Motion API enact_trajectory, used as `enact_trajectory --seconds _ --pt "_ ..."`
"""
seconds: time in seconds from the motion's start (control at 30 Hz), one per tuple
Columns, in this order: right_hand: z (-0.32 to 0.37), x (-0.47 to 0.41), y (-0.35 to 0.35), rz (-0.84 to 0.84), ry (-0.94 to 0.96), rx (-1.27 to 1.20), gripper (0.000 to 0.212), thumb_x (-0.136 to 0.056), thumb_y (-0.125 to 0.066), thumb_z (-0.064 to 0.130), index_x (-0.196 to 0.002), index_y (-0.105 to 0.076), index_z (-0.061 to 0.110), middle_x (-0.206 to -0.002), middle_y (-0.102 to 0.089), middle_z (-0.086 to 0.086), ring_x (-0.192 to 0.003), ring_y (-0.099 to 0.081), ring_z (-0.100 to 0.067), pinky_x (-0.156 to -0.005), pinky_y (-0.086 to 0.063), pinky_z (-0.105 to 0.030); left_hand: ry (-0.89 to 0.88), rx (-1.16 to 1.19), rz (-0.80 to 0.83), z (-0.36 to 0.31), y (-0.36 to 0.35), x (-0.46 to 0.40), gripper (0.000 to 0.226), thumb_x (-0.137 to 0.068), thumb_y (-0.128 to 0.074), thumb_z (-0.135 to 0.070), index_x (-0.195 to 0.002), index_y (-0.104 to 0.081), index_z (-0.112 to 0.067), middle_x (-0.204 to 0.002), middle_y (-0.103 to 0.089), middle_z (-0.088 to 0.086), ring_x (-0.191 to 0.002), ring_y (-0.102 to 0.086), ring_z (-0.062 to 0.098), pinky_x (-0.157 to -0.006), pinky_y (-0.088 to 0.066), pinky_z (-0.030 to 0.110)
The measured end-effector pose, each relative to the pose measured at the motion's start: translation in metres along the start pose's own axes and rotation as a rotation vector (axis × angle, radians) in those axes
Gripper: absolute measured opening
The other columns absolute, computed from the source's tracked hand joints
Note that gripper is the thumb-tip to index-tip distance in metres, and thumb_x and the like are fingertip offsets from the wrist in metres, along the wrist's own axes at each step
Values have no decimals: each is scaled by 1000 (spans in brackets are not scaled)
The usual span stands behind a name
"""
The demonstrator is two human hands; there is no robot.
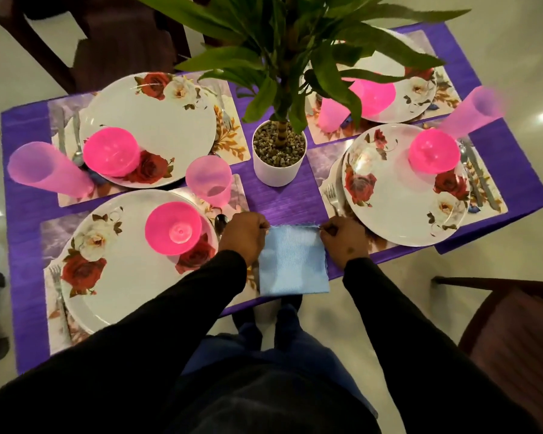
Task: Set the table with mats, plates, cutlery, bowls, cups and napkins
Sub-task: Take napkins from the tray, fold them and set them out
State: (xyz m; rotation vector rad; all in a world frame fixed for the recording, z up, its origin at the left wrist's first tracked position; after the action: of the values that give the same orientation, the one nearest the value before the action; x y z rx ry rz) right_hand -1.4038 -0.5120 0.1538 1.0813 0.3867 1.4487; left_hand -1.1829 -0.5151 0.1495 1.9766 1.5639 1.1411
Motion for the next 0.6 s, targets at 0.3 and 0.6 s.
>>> enact_trajectory --seconds 0.3,0.6 --pt "10 -10 1 11 88 67 20 -95 -57 21 -100 -68 6 -100 -69 -11 -93 -63 -27 -81 -38 -24 74 -121 -11 -2 -6 -11 21 -94 -59 -15 -107 -75 -12 -112 -66 12 -103 -62 30 -86 -45 33" --pt "18 -29 -16 275 168 246 24 -85 -61 22 -108 -57 18 -108 -64 -6 -98 -60 -28 -84 -49 -34 52 -232 79 -10 -8 -11 23 -90 -64 -17 -113 -70 -17 -118 -67 10 -109 -60 29 -92 -51 39"
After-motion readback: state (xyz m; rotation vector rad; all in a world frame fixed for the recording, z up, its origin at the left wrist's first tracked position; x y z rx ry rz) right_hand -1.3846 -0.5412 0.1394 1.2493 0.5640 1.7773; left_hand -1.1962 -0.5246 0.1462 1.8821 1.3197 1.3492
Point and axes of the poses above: each hand's wrist, its own x-axis away from the middle knuckle, its own y-axis out of the back of the hand, z = x × y, the point moved 4 cm from there along -x, towards the middle knuckle
